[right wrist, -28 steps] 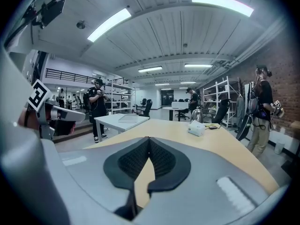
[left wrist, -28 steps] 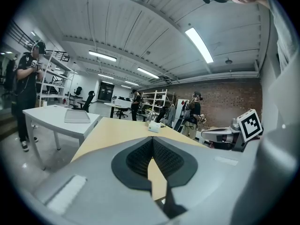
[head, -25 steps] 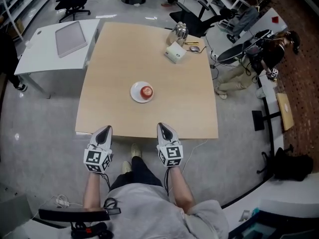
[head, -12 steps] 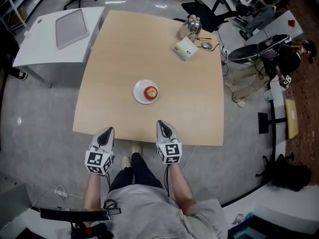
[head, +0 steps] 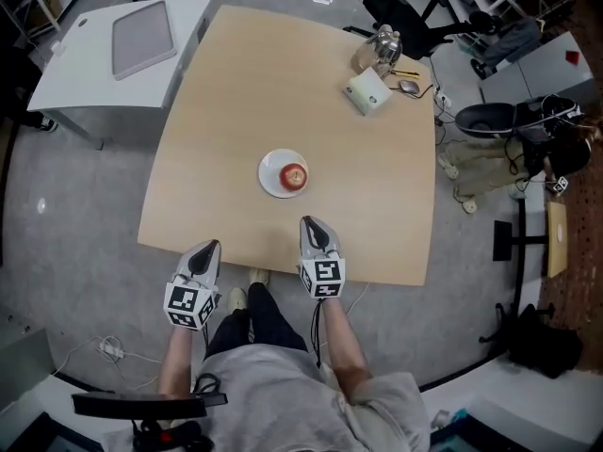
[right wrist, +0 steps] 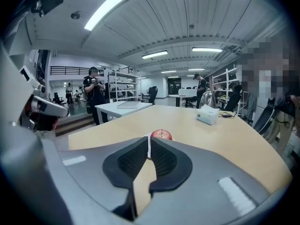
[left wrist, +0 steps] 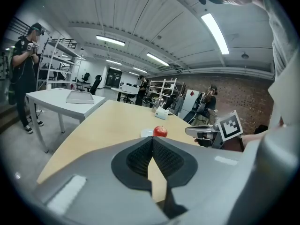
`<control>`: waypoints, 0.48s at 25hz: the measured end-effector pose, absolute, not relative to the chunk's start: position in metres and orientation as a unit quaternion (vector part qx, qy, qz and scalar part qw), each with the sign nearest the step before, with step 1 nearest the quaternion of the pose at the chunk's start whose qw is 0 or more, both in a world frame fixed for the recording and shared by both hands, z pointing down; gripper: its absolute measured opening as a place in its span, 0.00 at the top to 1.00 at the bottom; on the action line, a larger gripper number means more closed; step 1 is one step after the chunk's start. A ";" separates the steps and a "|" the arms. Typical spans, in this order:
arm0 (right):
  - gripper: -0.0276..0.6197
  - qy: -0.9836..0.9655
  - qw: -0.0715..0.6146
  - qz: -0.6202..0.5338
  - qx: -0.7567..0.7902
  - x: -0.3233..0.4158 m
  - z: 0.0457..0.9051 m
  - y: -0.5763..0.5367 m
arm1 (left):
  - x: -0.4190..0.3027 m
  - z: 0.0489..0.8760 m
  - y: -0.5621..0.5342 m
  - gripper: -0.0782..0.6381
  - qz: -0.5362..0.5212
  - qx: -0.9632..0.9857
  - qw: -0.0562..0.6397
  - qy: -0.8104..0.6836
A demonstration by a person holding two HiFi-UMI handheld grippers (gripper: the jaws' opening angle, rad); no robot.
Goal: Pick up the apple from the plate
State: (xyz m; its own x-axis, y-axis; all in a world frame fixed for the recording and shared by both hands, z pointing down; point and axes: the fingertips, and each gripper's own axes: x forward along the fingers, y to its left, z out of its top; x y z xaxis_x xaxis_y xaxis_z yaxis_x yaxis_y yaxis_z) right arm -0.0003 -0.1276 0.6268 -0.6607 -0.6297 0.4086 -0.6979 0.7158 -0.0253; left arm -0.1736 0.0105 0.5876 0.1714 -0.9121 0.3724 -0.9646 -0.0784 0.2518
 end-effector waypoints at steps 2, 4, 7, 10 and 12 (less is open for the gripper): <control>0.91 -0.908 0.193 0.089 0.361 -0.003 0.631 -0.135 | -0.174 0.591 0.008 0.86 0.059 0.729 0.227 -0.643; 0.90 -0.909 0.197 0.087 0.356 -0.007 0.638 -0.143 | -0.174 0.595 0.005 0.86 0.059 0.726 0.230 -0.645; 0.88 -0.910 0.205 0.087 0.349 -0.010 0.645 -0.151 | -0.173 0.600 0.002 0.86 0.060 0.723 0.234 -0.647; 0.87 -0.910 0.210 0.088 0.345 -0.012 0.648 -0.158 | -0.173 0.600 0.000 0.86 0.060 0.721 0.237 -0.649; 0.86 -0.911 0.213 0.089 0.343 -0.014 0.651 -0.162 | -0.173 0.600 -0.002 0.86 0.062 0.719 0.238 -0.650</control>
State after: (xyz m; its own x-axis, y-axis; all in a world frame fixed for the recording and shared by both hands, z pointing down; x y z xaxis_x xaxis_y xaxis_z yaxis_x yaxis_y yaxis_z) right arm -0.0137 -0.1623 0.6509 -0.6745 -0.5862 0.4488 -0.6621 0.7493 -0.0163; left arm -0.1729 -0.0023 0.6001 0.1466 -0.9053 0.3987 -0.9644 -0.0412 0.2611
